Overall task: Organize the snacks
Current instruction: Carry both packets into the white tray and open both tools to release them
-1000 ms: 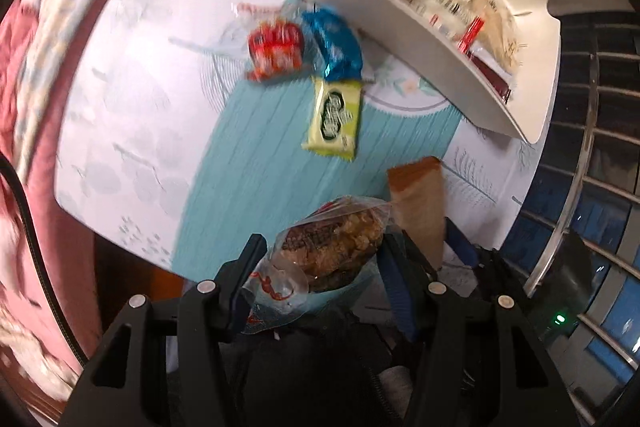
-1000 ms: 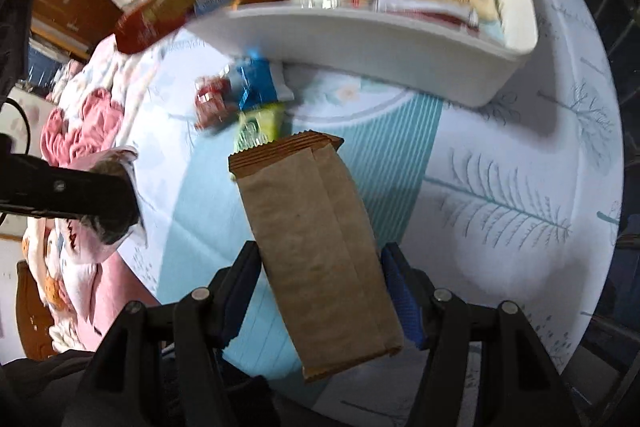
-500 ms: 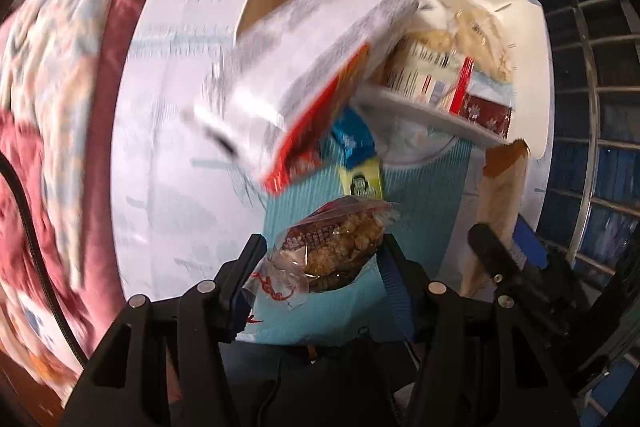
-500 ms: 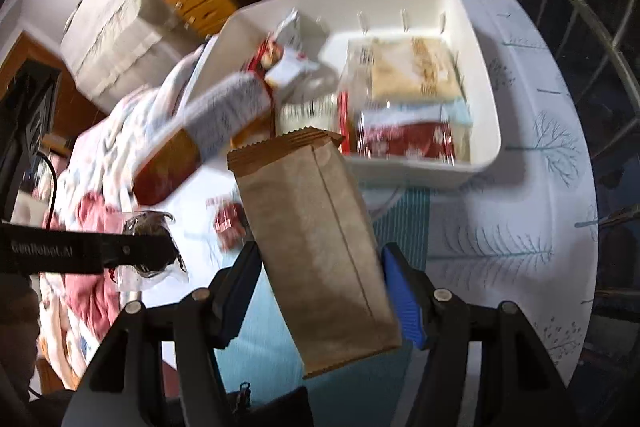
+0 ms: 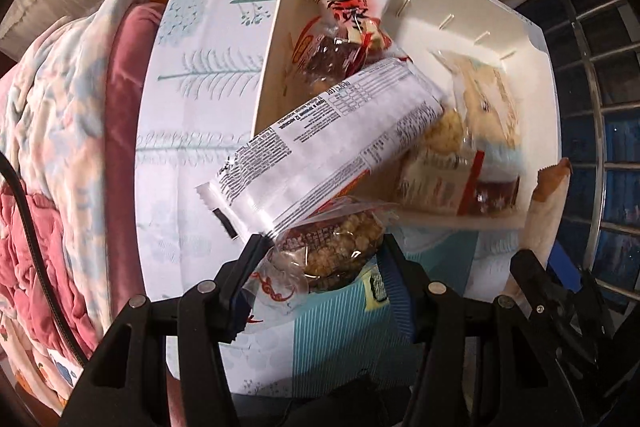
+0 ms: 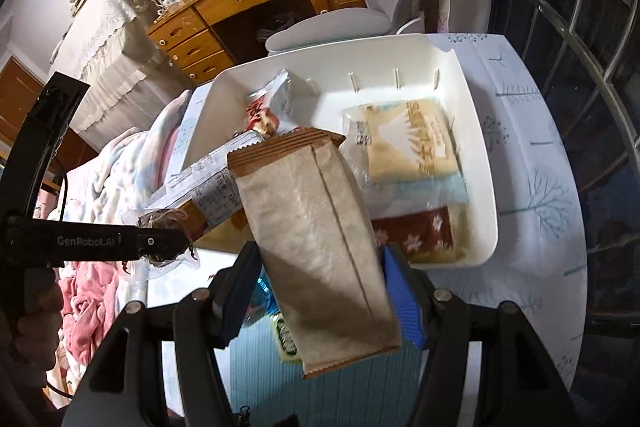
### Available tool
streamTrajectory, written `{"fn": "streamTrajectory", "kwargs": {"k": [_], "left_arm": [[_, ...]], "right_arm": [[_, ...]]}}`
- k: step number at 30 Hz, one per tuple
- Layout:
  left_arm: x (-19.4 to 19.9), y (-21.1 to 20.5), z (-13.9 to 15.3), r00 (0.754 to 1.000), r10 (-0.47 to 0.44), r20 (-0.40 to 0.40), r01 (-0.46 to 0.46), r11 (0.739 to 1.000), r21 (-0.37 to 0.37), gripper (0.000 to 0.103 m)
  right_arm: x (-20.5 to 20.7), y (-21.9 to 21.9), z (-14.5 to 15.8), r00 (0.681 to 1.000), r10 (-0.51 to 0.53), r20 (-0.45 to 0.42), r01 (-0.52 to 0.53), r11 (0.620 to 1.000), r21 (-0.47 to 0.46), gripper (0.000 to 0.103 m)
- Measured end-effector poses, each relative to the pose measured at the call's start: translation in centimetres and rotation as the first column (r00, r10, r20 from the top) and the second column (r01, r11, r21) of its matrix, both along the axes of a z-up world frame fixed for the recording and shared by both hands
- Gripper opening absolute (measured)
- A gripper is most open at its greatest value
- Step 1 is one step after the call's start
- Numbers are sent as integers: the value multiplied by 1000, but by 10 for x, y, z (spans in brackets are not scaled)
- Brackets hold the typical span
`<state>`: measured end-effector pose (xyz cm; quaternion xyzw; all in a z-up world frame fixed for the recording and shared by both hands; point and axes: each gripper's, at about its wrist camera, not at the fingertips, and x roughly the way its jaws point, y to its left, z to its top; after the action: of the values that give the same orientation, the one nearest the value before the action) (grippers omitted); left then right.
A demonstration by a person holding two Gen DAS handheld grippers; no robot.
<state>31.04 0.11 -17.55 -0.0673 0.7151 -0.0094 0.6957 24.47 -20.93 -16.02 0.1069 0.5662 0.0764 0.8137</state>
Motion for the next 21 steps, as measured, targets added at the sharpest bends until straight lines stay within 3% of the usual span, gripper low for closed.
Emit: {"fn": "streamTrajectory", "kwargs": {"k": [12, 21], "left_arm": [[59, -9, -18, 999, -14, 47, 15, 1000, -16, 56], [79, 0, -23, 994, -4, 113, 10, 999, -53, 53]], "right_arm": [[35, -8, -15, 1000, -6, 28, 8, 998, -68, 62], [51, -6, -22, 998, 32, 51, -28, 996, -81, 63]]}}
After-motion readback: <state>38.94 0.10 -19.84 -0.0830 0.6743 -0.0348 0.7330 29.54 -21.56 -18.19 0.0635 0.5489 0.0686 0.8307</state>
